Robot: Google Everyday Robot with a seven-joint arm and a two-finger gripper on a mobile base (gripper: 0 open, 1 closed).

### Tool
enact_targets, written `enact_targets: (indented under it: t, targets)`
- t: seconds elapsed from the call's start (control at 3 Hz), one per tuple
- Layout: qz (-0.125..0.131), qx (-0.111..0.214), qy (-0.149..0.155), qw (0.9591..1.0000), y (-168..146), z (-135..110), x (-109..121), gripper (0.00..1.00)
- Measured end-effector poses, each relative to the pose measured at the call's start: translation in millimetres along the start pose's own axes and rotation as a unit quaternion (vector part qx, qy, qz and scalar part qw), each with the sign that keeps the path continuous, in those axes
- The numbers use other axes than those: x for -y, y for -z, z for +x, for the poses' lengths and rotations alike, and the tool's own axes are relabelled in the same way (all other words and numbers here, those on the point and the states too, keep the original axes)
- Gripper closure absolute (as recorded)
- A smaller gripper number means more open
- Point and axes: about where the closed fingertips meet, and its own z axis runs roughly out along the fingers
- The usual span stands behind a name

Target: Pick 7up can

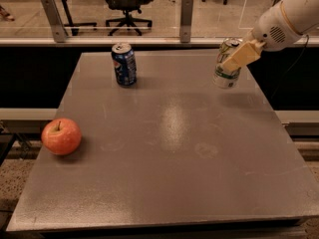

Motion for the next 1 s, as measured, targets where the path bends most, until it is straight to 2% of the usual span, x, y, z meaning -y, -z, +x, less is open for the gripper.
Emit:
enact_targets:
  t: [0.67, 1.0]
  targets:
    - [-0.039, 0.027, 0.025, 0.9986, 29.4, -43.3, -21.6, 1.0]
    - [-0.042, 0.028, 0.027, 0.9983, 31.8, -45.6, -23.2, 1.0]
